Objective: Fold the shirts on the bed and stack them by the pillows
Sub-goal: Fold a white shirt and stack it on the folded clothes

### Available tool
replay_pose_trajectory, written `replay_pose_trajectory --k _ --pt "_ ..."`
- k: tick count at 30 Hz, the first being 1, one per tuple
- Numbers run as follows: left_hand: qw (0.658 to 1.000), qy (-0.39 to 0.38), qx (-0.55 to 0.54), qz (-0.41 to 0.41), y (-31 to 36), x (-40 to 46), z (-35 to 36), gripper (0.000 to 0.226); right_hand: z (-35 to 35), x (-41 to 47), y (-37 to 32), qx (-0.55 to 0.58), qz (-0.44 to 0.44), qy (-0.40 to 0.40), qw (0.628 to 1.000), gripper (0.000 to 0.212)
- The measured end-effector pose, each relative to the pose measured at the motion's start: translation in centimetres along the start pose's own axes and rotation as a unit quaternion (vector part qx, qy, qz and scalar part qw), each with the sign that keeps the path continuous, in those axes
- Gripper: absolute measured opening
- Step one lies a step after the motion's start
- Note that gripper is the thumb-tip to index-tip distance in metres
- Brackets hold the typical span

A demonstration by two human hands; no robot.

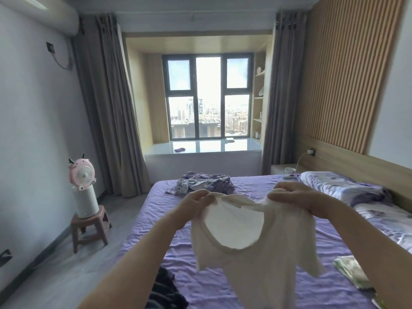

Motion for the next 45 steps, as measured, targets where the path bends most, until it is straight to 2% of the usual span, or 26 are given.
replay_pose_trajectory --k 2,4,6,8,12,14,16,18,20,23,26,28,30,33,35,39,42,44,45 --pt "1.0 0.017 0.02 0.017 -0.1 -0.4 -0.9 0.018 1.2 -1.3 -0.2 0.005 0.049 -0.071 0.996 0.028" --pt "0.999 0.024 0.035 0.029 -0.4 -1.0 -2.2 0.016 1.9 -2.3 0.0 -0.014 0.083 -0.092 0.992 0.025" --pt "0.997 0.009 0.07 0.025 -1.2 -1.4 -3.7 0.007 2.4 -2.8 0.2 -0.036 0.087 -0.033 0.995 0.018" --pt "0.996 -0.022 0.085 0.013 -1.8 -2.0 -5.1 0.014 3.2 -3.2 0.3 -0.007 0.082 0.017 0.996 0.017" --pt "0.993 -0.113 0.027 -0.021 -2.8 -3.4 -6.9 0.034 5.3 -4.2 0.5 0.1 0.066 0.034 0.992 0.033" --pt "0.988 -0.151 0.015 -0.006 -3.1 -4.2 -7.7 0.033 6.2 -4.7 0.4 0.133 0.05 0.048 0.989 0.033" --pt "0.983 -0.176 0.058 0.011 -3.5 -4.9 -8.1 0.032 6.7 -5.1 0.0 0.164 0.026 0.069 0.984 0.029" --pt "0.973 -0.177 0.149 0.023 -3.9 -5.3 -8.0 0.031 7.0 -5.5 -0.6 0.179 -0.005 0.096 0.979 0.03" --pt "0.966 -0.167 0.195 0.031 -4.1 -5.5 -7.4 0.033 7.1 -5.8 -1.2 0.188 -0.028 0.114 0.975 0.028" --pt "0.968 -0.162 0.186 0.042 -3.9 -6.2 -6.4 0.033 7.0 -6.5 -2.0 0.217 -0.045 0.116 0.968 0.02" --pt "0.967 -0.188 0.169 0.04 -3.5 -6.7 -5.4 0.034 6.1 -7.5 -2.4 0.239 -0.052 0.133 0.96 0.018" --pt "0.958 -0.213 0.185 0.044 -3.0 -6.9 -4.4 0.036 5.4 -8.3 -2.5 0.252 -0.061 0.14 0.955 0.009" --pt "0.948 -0.221 0.219 0.066 -2.4 -6.9 -3.2 0.036 4.7 -9.2 -2.3 0.254 -0.066 0.149 0.953 0.01" --pt "0.95 -0.153 0.249 0.109 -0.9 -6.6 -1.6 0.023 3.0 -10.8 -1.5 0.229 -0.068 0.181 0.954 0.018" --pt "0.961 -0.119 0.219 0.122 0.2 -6.5 -0.6 0.017 1.6 -11.9 -0.8 0.212 -0.071 0.198 0.954 0.024" --pt "0.979 -0.109 0.104 0.138 2.7 -6.6 1.3 0.02 -1.4 -14.4 -0.3 0.179 -0.092 0.212 0.956 0.032" --pt "0.99 -0.098 -0.005 0.102 4.5 -6.5 2.8 0.024 -3.9 -16.1 0.2 0.138 -0.11 0.202 0.963 0.03" --pt "0.99 -0.104 -0.044 0.084 5.5 -6.4 4.0 0.023 -5.6 -17.1 0.7 0.112 -0.103 0.178 0.972 0.02" --pt "0.99 -0.105 -0.056 0.077 6.0 -6.4 4.6 0.022 -6.4 -17.5 0.9 0.107 -0.095 0.16 0.977 0.022"
Point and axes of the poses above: each hand's wrist, its own x-axis towards the middle knuckle, its own z-axis out of the palm, y = z × x, the point moved 3 cm from there along x, towards the middle knuckle, and after that the axes turned 11 degrees about x, right-handed, at the moved point
